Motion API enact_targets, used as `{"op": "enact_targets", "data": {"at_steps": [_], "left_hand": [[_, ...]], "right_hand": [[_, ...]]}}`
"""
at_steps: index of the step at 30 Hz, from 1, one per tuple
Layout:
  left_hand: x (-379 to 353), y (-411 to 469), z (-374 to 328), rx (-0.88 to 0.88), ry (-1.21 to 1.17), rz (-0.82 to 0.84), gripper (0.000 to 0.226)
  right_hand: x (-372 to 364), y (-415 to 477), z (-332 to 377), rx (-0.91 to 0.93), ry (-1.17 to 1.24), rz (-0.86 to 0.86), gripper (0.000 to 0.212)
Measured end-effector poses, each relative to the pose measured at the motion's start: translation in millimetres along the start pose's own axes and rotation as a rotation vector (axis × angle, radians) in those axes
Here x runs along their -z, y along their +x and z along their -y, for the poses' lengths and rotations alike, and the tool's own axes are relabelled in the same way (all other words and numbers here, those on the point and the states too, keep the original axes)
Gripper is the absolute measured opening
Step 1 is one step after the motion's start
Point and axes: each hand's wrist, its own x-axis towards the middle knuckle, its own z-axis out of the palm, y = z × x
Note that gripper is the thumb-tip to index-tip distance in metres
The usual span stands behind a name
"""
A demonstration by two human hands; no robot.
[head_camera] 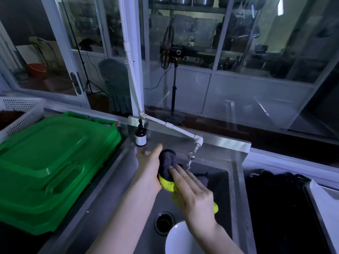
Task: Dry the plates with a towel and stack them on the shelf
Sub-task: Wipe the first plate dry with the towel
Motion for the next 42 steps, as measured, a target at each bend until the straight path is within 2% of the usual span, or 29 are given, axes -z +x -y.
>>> {"op": "enact_targets", "data": {"at_steps": [3,5,7,9,12,16,18,20,23,25,28,31,33,38,42], "left_hand": [[9,8,5,0.113,-0.005,0.023,0.015],[14,11,9,0.080,-0.094,0.031,0.015],[21,15,14,-0.049,-0.199,0.046,0.032],[26,16,16,-0.138,-0.238,0.122,0.039],[29,18,11,-0.176,-0.258,0.204,0.038],[34,16,2,-0.222,-0.231,0.255,0.040],[36,14,0,-0.227,-0.250,0.263,0.040],[37,12,-1,-0.236,-0.281,0.301,0.041],[38,7,2,-0.258,-0.265,0.348,0.037],[40,4,7,-0.259,-0.233,0.360,0.038],[42,1,12,-0.248,-0.239,0.367,0.044],[44,3,8,-0.286,-0.287,0.361,0.043],[47,6,2,-0.296,-0.311,0.359,0.045],[40,3,9,-0.268,-0.304,0.395,0.047],[39,-1,14,-0.258,-0.303,0.429,0.048]], "right_hand": [[1,-1,3,0.036,0.069,0.062,0.032],[3,-1,2,-0.020,0.188,0.141,0.035],[7,4,-2,-0.206,0.339,0.176,0.030],[8,14,-11,-0.421,0.413,0.151,0.025],[7,33,-22,-0.537,0.415,0.073,0.023],[8,41,-21,-0.476,0.183,-0.076,0.026],[7,37,-11,-0.339,0.196,0.031,0.040],[3,30,3,-0.197,0.216,0.202,0.043],[-3,32,14,-0.098,0.248,0.370,0.051],[-6,44,10,-0.122,0.259,0.426,0.053],[-8,64,-5,-0.264,0.231,0.407,0.055],[-3,63,-21,-0.342,0.087,0.399,0.057],[5,47,-20,-0.314,0.075,0.395,0.059],[5,24,9,-0.070,0.225,0.443,0.054],[-3,57,4,-0.215,0.225,0.422,0.053]]}}
